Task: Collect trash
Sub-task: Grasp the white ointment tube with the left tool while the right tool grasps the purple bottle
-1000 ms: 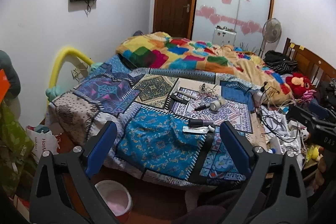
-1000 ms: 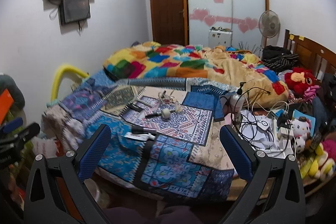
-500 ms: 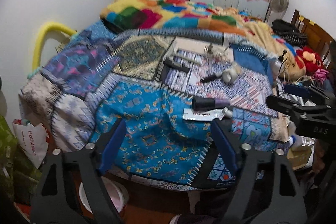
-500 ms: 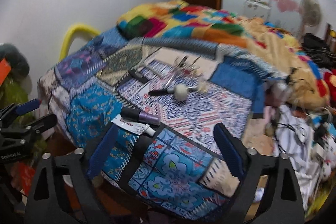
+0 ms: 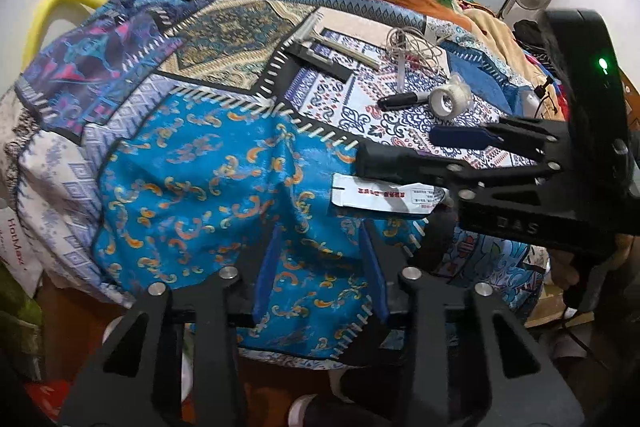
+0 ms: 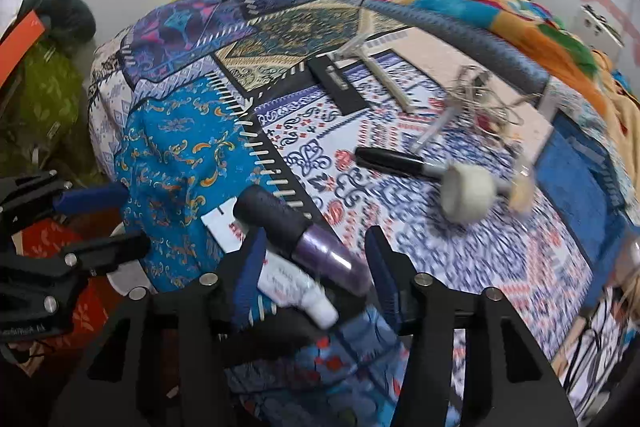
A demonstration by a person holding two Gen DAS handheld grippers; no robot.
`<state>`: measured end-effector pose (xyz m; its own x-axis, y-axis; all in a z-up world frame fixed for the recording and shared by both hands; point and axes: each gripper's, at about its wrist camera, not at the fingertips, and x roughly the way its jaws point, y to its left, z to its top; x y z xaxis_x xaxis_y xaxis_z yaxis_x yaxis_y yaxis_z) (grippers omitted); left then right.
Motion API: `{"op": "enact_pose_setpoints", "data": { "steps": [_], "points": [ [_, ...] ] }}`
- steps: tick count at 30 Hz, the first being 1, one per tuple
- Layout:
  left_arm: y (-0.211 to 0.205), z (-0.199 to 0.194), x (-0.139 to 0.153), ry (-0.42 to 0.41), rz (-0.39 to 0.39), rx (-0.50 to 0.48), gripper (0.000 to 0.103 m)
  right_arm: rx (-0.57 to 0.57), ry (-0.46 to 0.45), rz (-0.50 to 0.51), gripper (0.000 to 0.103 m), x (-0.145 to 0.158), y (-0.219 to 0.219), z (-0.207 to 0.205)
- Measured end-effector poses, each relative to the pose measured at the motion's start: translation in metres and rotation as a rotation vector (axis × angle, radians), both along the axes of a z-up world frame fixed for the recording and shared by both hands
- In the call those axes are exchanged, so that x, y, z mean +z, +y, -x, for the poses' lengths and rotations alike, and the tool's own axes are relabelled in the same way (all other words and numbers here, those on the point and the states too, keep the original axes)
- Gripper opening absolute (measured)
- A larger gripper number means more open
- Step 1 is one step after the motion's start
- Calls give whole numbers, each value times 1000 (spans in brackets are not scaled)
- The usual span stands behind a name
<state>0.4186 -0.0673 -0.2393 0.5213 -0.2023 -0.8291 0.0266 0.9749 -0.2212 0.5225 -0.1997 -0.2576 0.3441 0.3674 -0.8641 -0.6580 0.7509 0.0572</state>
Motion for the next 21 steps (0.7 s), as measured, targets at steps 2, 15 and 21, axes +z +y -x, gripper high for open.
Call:
{"op": "enact_pose_setpoints", "data": {
  "steps": [2,15,21],
  "points": [
    [-2,-3,-4,13,30,-7,36,30,12,-3,46,-3,4,-5],
    [-33,-19,-13,79,106,-72,29,-34,92,-59,26,-12,-22,-18],
    [-46,-28,-14,121,138,-45,29,-150,56,-54,26,-9,-61,-14]
  ]
}}
